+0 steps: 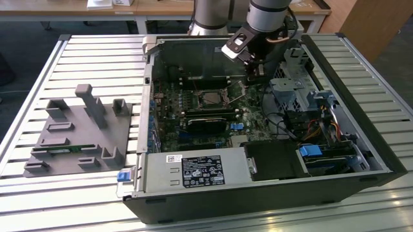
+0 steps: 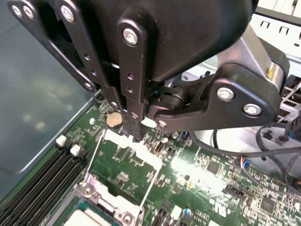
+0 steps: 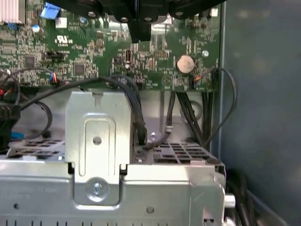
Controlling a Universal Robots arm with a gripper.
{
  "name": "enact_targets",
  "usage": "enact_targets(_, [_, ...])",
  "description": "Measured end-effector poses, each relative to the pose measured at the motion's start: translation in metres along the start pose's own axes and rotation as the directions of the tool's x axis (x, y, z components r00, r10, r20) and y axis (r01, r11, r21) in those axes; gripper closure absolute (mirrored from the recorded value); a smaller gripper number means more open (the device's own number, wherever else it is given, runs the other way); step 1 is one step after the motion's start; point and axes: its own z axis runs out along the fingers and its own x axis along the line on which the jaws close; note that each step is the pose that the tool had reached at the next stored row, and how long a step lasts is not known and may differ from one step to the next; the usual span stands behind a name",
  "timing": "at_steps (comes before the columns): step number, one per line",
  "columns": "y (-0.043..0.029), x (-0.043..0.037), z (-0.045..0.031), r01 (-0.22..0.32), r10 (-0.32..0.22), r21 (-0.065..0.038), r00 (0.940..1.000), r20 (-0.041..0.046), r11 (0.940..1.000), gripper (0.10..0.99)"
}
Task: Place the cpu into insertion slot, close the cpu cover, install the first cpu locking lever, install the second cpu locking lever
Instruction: 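Close the cpu cover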
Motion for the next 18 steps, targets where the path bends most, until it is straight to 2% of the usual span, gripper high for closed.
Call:
enact_targets(4, [0.0072, 0.0019, 0.0022, 0.000, 0.000, 0.003, 1.0000, 0.0001, 1.0000, 0.980])
enact_targets(8, [0.0103, 0.0027, 0.0063, 0.000, 0.000, 0.007, 1.0000, 0.0001, 1.0000, 0.980])
enact_targets(12, [0.0102, 0.0026, 0.0117, 0.000, 0.000, 0.008, 1.0000, 0.0000, 1.0000, 0.980])
enact_targets(18, [0.0042, 0.0025, 0.0127, 0.000, 0.000, 0.008, 1.0000, 0.0000, 1.0000, 0.980])
